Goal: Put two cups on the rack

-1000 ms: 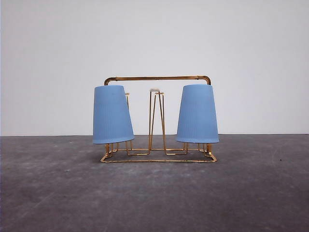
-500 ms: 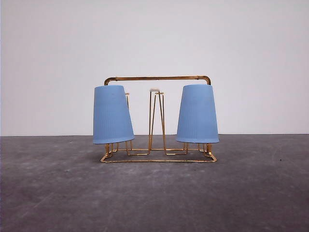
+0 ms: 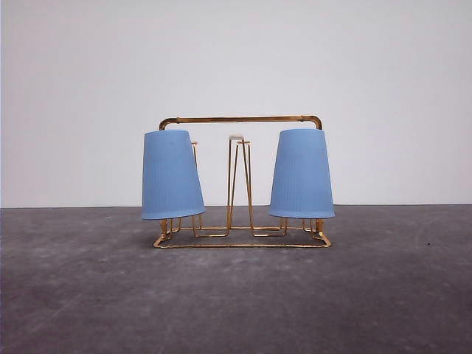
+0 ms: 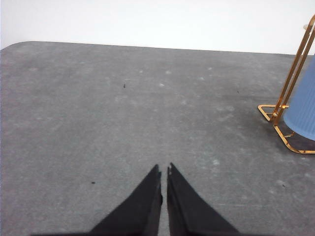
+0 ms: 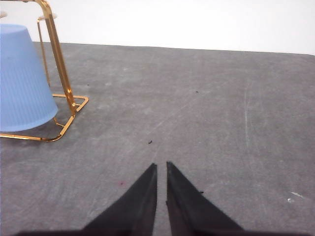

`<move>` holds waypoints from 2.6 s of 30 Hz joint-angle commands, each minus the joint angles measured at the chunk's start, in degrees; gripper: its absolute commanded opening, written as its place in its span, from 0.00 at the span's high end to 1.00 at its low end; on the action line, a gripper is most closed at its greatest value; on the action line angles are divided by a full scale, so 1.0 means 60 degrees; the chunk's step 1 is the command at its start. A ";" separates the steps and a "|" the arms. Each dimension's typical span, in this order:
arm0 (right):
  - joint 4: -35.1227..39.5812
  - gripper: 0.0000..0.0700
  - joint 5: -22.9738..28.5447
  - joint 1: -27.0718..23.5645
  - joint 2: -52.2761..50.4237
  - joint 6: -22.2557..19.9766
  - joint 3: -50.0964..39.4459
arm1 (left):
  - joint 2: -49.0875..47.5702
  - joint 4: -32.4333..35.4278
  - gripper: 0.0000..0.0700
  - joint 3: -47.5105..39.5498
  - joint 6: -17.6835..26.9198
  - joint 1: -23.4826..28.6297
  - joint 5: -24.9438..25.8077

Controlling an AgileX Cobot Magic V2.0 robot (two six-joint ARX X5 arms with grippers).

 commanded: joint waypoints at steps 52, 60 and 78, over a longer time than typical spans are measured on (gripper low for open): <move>0.0104 0.95 0.0034 -0.0015 -0.0007 0.0069 -0.0033 | -0.0011 -0.0058 1.00 -0.0131 -0.0004 0.0004 0.0004; 0.0104 0.95 0.0031 -0.0015 -0.0007 0.0067 -0.0033 | -0.0011 -0.0058 1.00 -0.0131 -0.0004 0.0004 0.0004; 0.0104 0.95 0.0031 -0.0015 -0.0007 0.0067 -0.0033 | -0.0011 -0.0058 1.00 -0.0131 -0.0004 0.0004 0.0004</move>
